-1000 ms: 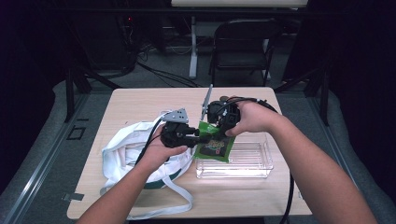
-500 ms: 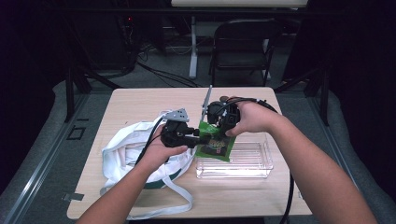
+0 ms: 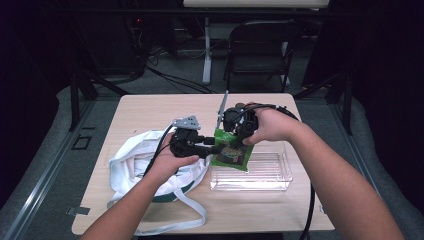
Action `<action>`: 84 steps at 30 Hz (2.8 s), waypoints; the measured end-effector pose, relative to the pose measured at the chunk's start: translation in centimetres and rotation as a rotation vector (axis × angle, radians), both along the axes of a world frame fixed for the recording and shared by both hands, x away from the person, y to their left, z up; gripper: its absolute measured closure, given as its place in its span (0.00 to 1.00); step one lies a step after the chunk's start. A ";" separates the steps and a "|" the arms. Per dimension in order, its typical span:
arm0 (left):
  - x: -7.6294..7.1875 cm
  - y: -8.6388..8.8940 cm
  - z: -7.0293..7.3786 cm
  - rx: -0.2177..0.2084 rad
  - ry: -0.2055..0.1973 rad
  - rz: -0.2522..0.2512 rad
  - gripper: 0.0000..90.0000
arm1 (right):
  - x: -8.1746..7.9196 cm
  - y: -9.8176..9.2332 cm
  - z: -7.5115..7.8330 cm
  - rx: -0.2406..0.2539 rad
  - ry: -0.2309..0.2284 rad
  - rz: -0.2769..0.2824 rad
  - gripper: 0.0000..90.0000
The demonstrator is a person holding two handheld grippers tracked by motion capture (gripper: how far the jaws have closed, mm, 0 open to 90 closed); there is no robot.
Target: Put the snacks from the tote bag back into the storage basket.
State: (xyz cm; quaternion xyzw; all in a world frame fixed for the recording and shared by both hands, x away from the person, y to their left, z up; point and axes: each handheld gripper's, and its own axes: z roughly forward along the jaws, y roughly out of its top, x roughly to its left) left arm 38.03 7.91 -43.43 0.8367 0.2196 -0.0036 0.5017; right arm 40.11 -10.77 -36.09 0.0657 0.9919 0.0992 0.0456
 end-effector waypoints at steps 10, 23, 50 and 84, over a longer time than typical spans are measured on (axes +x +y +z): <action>0.0 0.7 0.1 0.006 0.005 0.022 0.64 | 0.3 0.0 0.1 -0.007 -0.014 0.002 0.83; 0.1 2.0 0.1 0.016 0.020 0.054 0.63 | 0.9 -0.6 -0.3 -0.037 -0.030 0.004 0.83; 0.4 4.1 -0.7 0.012 0.056 0.108 0.61 | 2.0 -1.5 -1.7 -0.060 -0.065 0.009 0.83; 0.5 6.3 -1.6 -0.003 0.074 0.145 0.60 | 4.0 0.5 -4.0 -0.099 -0.098 0.058 0.83</action>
